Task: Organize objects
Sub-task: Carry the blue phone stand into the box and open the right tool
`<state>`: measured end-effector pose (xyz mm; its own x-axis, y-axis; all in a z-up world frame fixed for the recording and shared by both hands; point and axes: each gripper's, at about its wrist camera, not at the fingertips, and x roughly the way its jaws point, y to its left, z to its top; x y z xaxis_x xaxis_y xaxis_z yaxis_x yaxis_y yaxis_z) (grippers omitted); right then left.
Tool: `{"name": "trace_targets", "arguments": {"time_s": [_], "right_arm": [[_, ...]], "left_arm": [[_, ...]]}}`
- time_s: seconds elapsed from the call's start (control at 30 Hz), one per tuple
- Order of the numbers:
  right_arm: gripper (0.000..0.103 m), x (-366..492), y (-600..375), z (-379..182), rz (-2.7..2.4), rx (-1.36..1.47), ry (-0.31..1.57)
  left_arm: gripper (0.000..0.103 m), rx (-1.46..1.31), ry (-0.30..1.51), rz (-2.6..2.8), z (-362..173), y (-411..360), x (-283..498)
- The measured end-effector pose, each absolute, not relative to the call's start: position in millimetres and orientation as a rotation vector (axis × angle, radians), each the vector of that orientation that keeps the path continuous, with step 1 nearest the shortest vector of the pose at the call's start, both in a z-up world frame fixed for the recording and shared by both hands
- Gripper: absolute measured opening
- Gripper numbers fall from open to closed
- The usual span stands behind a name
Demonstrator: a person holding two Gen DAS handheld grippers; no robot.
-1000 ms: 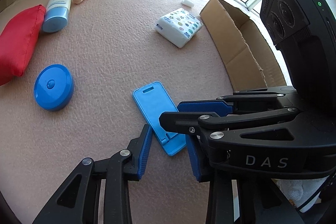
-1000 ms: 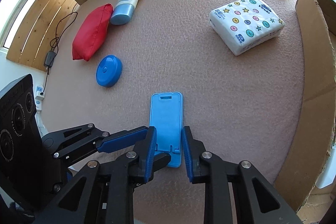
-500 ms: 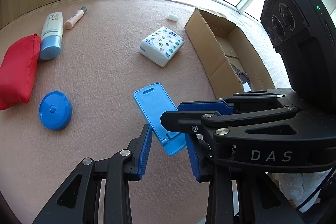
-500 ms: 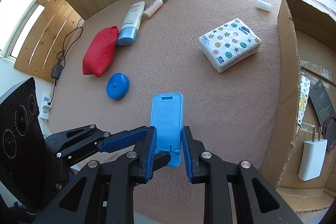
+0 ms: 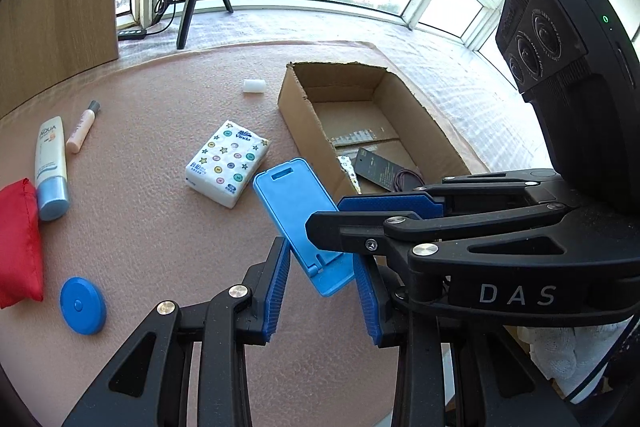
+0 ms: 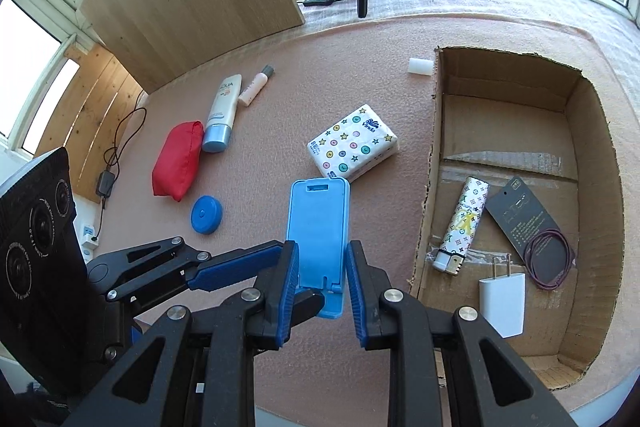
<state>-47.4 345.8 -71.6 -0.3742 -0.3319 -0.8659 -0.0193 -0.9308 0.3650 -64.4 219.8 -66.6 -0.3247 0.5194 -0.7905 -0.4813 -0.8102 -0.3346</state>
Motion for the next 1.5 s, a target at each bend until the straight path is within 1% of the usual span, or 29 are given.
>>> {"name": "trace_targets", "arguments": {"time_s": [0.27,0.6,1.0,1.1,1.13,1.17,1.23,1.5], "right_arm": [[0.022,-50.5,396.0,-66.2,-2.499,1.633,-0.546],[0.022,-60.6,441.6,-82.0,-2.538,1.683,-0.608],[0.022,-60.3,462.5,-97.3,-2.527,1.733,-0.656],[0.025,-61.1,462.0,-102.2,-2.511,1.747,-0.66],[0.027,-61.8,462.0,-104.2,-2.499,1.753,-0.671],[0.034,-62.4,462.1,-105.9,-2.49,1.76,-0.682],[0.041,-63.3,461.7,-107.3,-2.495,1.773,-0.687],[0.044,-63.9,455.6,-102.3,-2.515,1.766,-0.698]], "left_arm": [[0.035,-1.263,-0.01,2.096,-60.8,269.9,-85.5],[0.034,-1.282,0.029,2.042,-80.4,327.0,-114.5],[0.034,-1.311,0.07,2.003,-97.1,354.4,-122.4],[0.036,-1.327,0.077,1.977,-100.3,356.1,-122.3],[0.037,-1.333,0.079,1.975,-101.0,356.3,-122.4],[0.041,-1.334,0.08,1.975,-101.3,356.0,-122.5],[0.042,-1.327,0.087,1.982,-100.9,354.7,-121.8],[0.043,-1.311,0.082,2.001,-92.8,335.2,-117.9]]}}
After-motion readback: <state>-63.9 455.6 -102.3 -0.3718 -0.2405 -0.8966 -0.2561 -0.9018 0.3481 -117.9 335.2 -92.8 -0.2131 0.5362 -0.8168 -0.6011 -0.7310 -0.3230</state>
